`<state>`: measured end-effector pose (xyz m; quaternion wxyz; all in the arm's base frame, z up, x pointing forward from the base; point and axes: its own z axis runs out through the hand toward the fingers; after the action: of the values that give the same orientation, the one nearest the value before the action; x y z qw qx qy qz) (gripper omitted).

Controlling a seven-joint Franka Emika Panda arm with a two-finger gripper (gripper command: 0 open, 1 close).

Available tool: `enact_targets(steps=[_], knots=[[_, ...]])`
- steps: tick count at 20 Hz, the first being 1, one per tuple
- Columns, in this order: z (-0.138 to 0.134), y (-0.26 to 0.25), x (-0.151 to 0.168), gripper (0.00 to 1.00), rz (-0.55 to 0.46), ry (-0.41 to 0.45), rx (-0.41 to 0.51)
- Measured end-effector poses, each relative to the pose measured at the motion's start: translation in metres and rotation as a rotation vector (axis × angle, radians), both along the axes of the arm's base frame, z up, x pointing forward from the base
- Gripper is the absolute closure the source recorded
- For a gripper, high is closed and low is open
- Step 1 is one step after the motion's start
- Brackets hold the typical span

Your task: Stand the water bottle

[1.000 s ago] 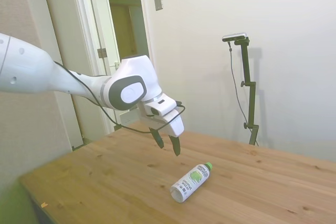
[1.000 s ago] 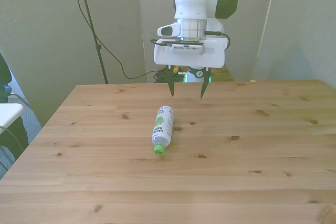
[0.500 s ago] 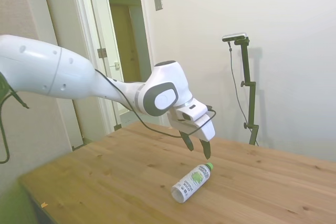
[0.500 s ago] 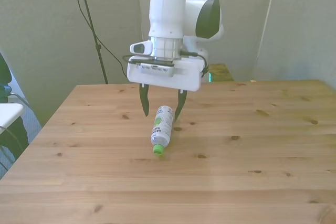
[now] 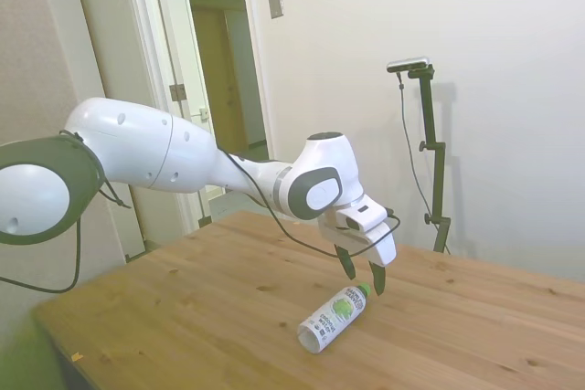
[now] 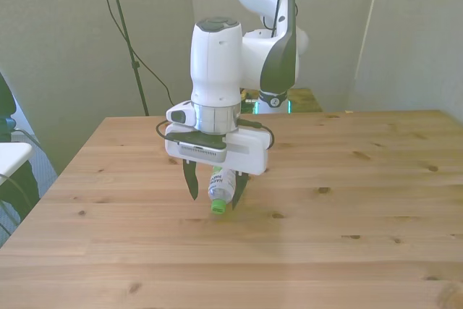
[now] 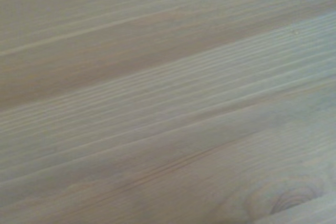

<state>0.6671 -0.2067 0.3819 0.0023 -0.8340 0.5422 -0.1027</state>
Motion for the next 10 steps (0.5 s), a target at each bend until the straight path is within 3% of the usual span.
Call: enact_targets(steps=[4,5,10], knots=[[-0.009,0.002,0.001,0.00,0.006,0.014,0.003],[-0.009,0.002,0.001,1.00,0.008,0.017,0.004],[-0.016,0.003,-0.002,1.00,0.008,0.051,0.015]])
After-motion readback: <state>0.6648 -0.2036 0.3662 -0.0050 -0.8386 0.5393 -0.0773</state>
